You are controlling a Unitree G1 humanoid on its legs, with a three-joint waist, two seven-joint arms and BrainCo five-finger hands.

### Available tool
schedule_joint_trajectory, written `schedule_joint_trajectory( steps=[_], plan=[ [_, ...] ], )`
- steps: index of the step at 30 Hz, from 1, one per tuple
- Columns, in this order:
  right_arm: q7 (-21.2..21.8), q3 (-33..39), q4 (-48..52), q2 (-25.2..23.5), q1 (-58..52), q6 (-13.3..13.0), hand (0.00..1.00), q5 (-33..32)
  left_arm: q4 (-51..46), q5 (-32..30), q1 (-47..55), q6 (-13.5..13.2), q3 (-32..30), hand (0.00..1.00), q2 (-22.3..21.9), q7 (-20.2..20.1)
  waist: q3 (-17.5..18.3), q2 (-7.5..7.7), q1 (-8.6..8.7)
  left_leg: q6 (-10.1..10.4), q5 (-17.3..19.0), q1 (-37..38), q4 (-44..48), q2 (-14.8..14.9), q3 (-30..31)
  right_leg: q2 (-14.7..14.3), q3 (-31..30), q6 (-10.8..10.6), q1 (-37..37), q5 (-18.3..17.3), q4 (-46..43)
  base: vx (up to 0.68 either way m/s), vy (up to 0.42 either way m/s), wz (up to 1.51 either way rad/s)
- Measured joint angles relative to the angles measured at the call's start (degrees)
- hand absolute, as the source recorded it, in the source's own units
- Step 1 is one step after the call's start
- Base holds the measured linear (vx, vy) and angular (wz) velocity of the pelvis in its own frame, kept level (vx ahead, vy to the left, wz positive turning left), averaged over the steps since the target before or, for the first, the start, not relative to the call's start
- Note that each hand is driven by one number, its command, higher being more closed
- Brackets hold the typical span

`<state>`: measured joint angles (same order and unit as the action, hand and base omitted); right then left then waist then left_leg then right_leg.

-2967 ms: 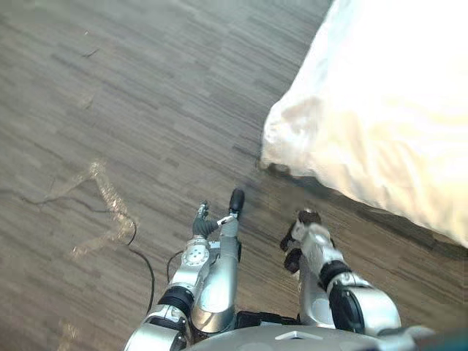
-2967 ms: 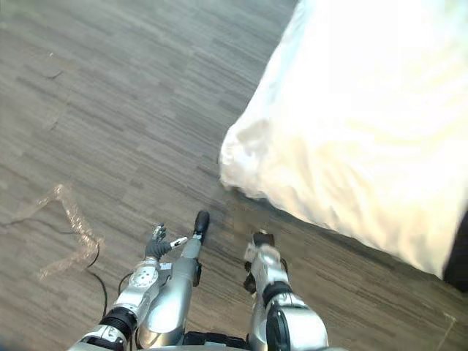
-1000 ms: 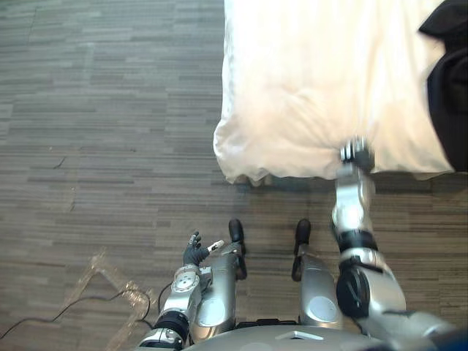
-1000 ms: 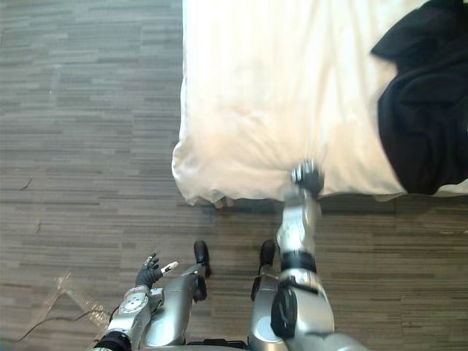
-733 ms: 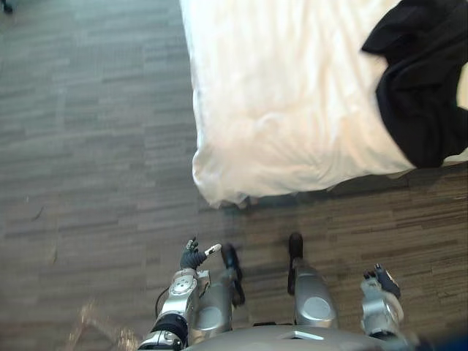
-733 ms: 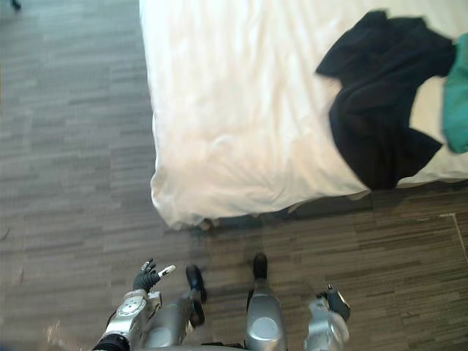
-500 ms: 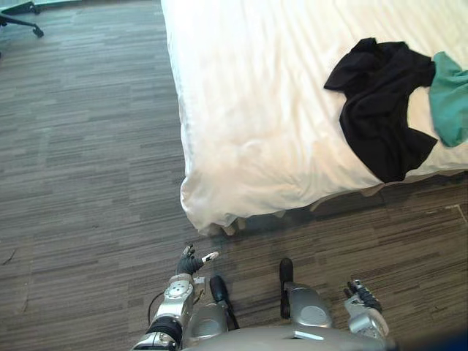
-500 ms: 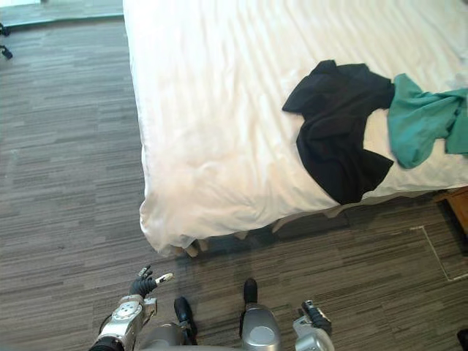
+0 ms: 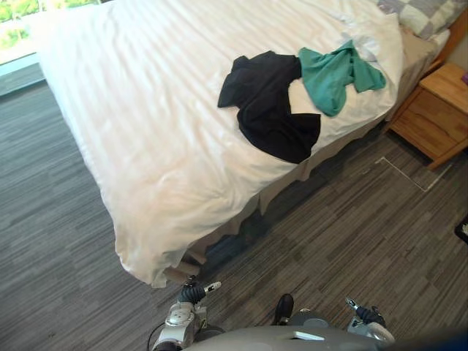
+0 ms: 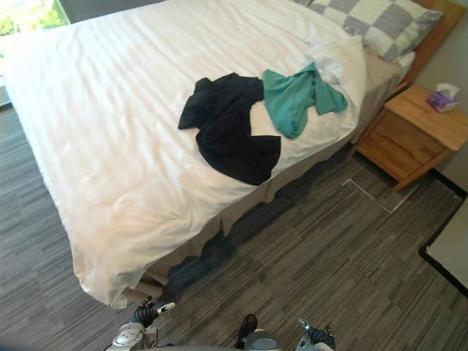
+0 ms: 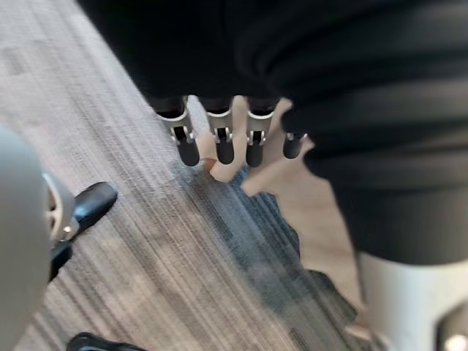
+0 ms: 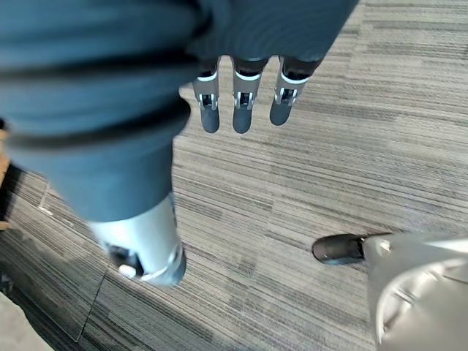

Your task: Tidy the bed and pick cloth on bed and put in laundry

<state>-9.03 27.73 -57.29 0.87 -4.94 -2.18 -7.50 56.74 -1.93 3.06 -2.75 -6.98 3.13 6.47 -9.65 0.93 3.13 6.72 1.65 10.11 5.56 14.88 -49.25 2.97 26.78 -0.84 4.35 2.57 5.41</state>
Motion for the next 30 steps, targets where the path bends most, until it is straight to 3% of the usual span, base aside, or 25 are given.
schedule_joint_trajectory(
  steps=[3, 5, 6, 7, 8, 9, 12, 14, 16, 18, 23, 25, 27, 28, 29, 30],
  plan=[
    [0.39, -1.44, -0.07, -0.88, -0.50, 0.62, 0.00, 1.53, 0.48, 0.05, 0.41, 0.09, -1.09, 0.00, 0.16, 0.11, 0.12, 0.11, -0.65, 0.37, 1.35, 1.32, 6.25, 2.13, -3.25, -0.28, -4.90, 0.57, 0.05, 0.42, 0.00, -0.06, 0.024, -0.77],
    [0.51, -1.52, -0.08, -0.86, -0.48, 0.63, 0.00, 2.13, 0.61, 0.13, 0.54, 0.12, -2.40, 0.00, -0.10, 0.14, -0.01, -0.06, -0.87, 0.04, 2.34, 0.55, 13.33, 4.58, -1.90, -0.52, -8.50, 0.87, -0.23, 0.60, -0.01, -0.08, 0.014, -0.99],
    [0.49, -2.13, -0.07, -0.52, -0.46, 0.62, 0.00, 2.15, 0.54, 0.26, 0.52, 0.06, -2.95, 0.00, -0.33, 0.20, -0.09, -0.20, -1.08, 0.00, 2.36, -1.33, 18.93, 6.07, 2.60, -0.75, -11.41, 1.18, -0.68, 0.79, -0.13, -0.10, 0.022, -1.20],
    [0.45, -3.60, -0.13, 0.29, -0.40, 0.59, 0.00, 2.28, 0.62, 0.35, 0.98, 0.01, -2.99, 0.00, -0.82, 0.25, -0.28, -0.34, -1.19, -0.82, 4.62, -4.03, 22.55, 5.43, 11.98, -1.00, -14.44, 1.03, -1.66, 0.59, -0.53, -0.07, 0.043, -1.33],
    [0.48, -3.95, -0.26, 0.80, -0.19, 0.61, 0.00, 2.49, 0.60, 0.54, 0.92, -0.04, -2.95, 0.00, -1.42, 0.20, -0.36, -1.03, -1.17, -0.78, 6.72, -5.43, 23.46, 3.59, 19.76, -1.19, -16.42, 1.10, -2.15, 0.56, -0.65, -0.04, 0.119, -1.75],
    [0.47, -4.23, -1.10, 2.26, -0.05, 0.65, 0.00, 3.65, 0.57, 1.31, 1.07, -0.35, -2.80, 0.00, -2.00, 0.35, -0.25, -2.19, -1.09, 0.10, 10.55, -7.15, 23.47, -0.62, 33.94, -2.13, -21.36, 0.62, -3.07, 0.89, -0.89, -0.01, 0.129, -1.46],
    [0.36, -6.05, -1.26, 2.75, -0.62, 0.72, 0.00, 4.39, 0.54, 1.53, 1.40, -0.68, -2.42, 0.00, -2.03, 0.72, -0.41, -2.42, -1.25, 0.22, 13.77, -7.63, 21.58, -2.63, 45.23, -3.59, -26.42, 0.25, -4.14, 1.01, -1.26, -0.05, 0.178, -1.24],
    [0.29, -7.28, -0.73, 2.75, -1.74, 0.61, 0.00, 4.39, 0.53, 3.53, 1.21, -0.93, -2.14, 0.00, -2.07, 0.94, 0.38, -2.81, -1.30, -0.10, 16.58, -8.05, 16.09, -3.34, 53.01, -4.92, -30.77, -1.91, -6.64, 2.21, -1.07, -0.12, 0.241, -1.34],
    [0.23, -8.03, -0.79, 3.04, -1.94, 0.66, 0.00, 4.38, 1.09, 3.64, 1.36, -1.11, -1.99, 0.00, -2.23, 0.96, 1.61, -4.15, -0.99, -0.93, 19.77, -6.75, 9.92, -3.32, 52.00, -4.72, -31.47, -3.90, -9.00, 4.18, 0.19, -0.04, 0.265, -0.91],
    [0.00, -7.80, -1.00, 0.60, -4.78, 1.24, 0.00, 4.25, 1.49, 3.60, 0.56, -1.15, -1.73, 0.00, -0.79, 1.07, 1.93, -0.84, -0.74, -2.30, 18.48, -6.03, 8.41, -7.12, 48.78, -0.67, -31.75, -4.80, -9.96, 6.45, 0.16, 0.00, 0.239, -0.53],
    [-1.89, -7.55, 0.36, 0.23, -5.88, 1.09, 0.00, 0.95, 3.14, 3.45, 0.75, -1.17, 0.28, 0.00, -0.29, 1.15, 2.00, -1.42, -0.93, -3.96, 17.79, -1.92, 4.12, -11.00, 41.54, 1.20, -35.94, -6.57, -11.85, 9.91, 0.14, 0.03, 0.165, -0.67],
    [-2.93, -7.56, 1.56, 0.25, -5.27, 1.04, 0.00, 0.94, 3.21, 3.62, 1.00, -1.17, 0.26, 0.00, -0.68, 1.39, 1.46, -2.50, -1.01, -4.09, 17.57, -1.47, 3.76, -10.88, 38.84, 1.15, -30.30, -4.20, -12.92, 12.36, 0.12, 0.04, 0.062, -0.69],
    [-4.00, -7.57, 1.63, 0.07, -4.60, 0.90, 0.00, 0.95, 3.18, 3.66, 0.24, -1.17, 0.18, 0.00, -0.73, 1.42, 1.24, -2.22, -0.90, -4.24, 16.64, -1.87, 3.85, -11.26, 36.63, 1.27, -21.10, -1.07, -14.01, 14.05, 0.10, 0.03, 0.018, -0.51],
    [-4.56, -7.65, 1.43, -0.06, -4.28, 0.81, 0.00, 0.96, 3.00, 3.66, -0.23, -1.18, 0.17, 0.00, -0.64, 1.42, 1.01, -1.89, -0.80, -5.30, 15.91, -1.93, 3.77, -11.65, 35.45, 1.19, -18.34, -0.31, -14.24, 14.19, 0.10, 0.01, -0.018, -0.36],
    [-4.88, -7.58, 1.30, 0.06, -4.15, 0.77, 0.00, 1.01, 2.97, 3.65, -0.26, -1.24, 0.23, 0.00, -0.81, 1.40, 0.97, -1.84, -0.87, -5.59, 15.75, -1.70, 3.67, -11.65, 35.01, 1.21, -16.31, 1.12, -14.24, 12.67, -0.47, 0.02, -0.035, -0.35],
    [-5.14, -7.66, 1.19, 0.06, -3.99, 0.78, 0.00, 1.10, 3.02, 3.64, -0.20, -1.29, 0.21, 0.00, -0.87, 1.40, 0.28, -1.50, -1.07, -5.59, 15.75, -0.44, 3.76, -11.70, 34.37, 1.22, -14.85, 1.11, -14.26, 10.24, -2.73, 0.02, -0.036, -0.31]
  ],
)
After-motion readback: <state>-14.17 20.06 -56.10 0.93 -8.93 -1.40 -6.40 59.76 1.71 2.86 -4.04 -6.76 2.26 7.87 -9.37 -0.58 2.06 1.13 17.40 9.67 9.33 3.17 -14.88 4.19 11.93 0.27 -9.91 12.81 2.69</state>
